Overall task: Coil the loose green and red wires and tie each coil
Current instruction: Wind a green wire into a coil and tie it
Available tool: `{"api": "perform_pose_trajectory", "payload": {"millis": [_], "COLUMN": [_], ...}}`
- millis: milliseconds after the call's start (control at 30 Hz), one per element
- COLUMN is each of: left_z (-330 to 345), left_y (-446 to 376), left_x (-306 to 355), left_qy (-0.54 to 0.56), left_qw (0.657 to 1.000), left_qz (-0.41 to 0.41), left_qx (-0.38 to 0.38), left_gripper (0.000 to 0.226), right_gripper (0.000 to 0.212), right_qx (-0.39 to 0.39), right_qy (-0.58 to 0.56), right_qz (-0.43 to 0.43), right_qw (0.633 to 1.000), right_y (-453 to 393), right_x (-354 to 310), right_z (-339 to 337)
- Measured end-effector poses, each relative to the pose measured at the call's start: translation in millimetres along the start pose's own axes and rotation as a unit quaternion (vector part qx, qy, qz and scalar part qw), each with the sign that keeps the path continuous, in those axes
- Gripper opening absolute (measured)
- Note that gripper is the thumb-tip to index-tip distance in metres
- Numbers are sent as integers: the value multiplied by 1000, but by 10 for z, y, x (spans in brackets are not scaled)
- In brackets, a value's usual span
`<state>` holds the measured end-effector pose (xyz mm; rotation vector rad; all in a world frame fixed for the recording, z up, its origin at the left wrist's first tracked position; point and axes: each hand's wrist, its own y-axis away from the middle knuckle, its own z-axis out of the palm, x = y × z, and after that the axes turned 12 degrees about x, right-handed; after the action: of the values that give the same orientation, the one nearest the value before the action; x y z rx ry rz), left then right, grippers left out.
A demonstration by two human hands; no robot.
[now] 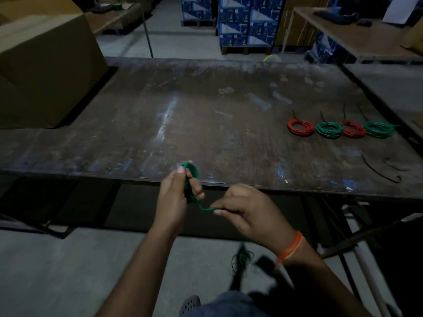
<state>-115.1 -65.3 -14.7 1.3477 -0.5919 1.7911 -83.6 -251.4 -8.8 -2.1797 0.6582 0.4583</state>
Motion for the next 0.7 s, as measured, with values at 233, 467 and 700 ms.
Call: {"api": "perform_pose_trajectory", "payload": {"millis": [233,467,700], "left_z": [36,42,84], "left_y": [64,75,130], "left_x": [-61,32,138], "left_qy": [-137,-119,-66], "left_qw": [983,986,971], "left_qz": [95,44,-48], "left_qx": [-82,-109,-224], "left_gripper": [41,30,35], "right_gripper": [14,16,21], "right_qx": [25,73,81], "right_qy": [5,-45,-66], "right_qz": [-55,-26,107], "right_qw": [998,996,989], "right_y": [-384,-513,-429], "right_x": [-142,-69,164], "right_z": [-57,-219,-147]}}
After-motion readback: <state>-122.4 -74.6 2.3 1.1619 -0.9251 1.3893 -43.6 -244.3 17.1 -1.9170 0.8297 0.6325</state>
